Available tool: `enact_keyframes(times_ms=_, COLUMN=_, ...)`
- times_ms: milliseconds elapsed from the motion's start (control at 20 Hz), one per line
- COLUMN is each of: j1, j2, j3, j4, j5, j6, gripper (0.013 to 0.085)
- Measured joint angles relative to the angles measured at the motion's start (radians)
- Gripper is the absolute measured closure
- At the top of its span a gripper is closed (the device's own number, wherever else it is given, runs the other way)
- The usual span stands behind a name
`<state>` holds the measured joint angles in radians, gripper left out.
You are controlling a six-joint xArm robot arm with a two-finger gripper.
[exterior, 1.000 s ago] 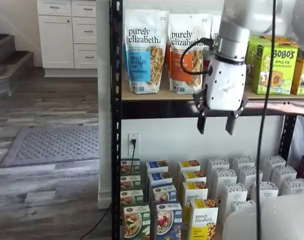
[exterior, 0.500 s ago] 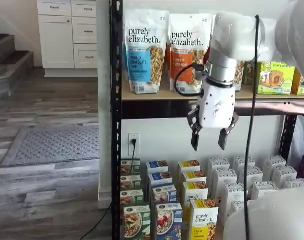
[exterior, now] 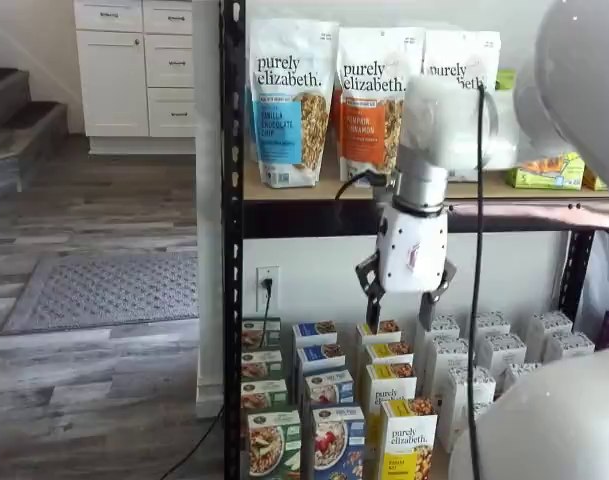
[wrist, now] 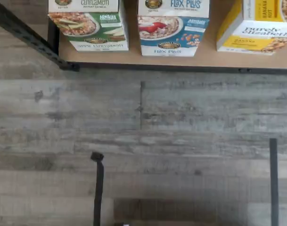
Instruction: Pick up the blue and white box that is on the bottom shelf, the second box from the left
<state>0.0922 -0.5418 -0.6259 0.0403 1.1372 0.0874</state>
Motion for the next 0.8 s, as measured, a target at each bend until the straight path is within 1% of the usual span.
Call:
enact_keyframes(times_ms=150, j1=0.014, j2=0.049, j3=0.024, j4=0.006, j5=-0.088, j6=0.008, gripper=0.0130)
enact_keyframes(times_ms=250, j1=0.019, j2=0.073, j3=0.035, j4=0.008, j5=-0.132, j6=0.010, gripper=0.0130)
enact_keyframes(times_ms=600, j1=0.036, j2=0.180, j3=0.065, j4=0.042, j5=-0.282, j6=-0.002, gripper=0.0130)
enact_keyframes(times_ms=800, j1=0.046, j2=0.242, j3=0.075, j4=0.044, j5=-0.359, j6=0.002, gripper=0.0130)
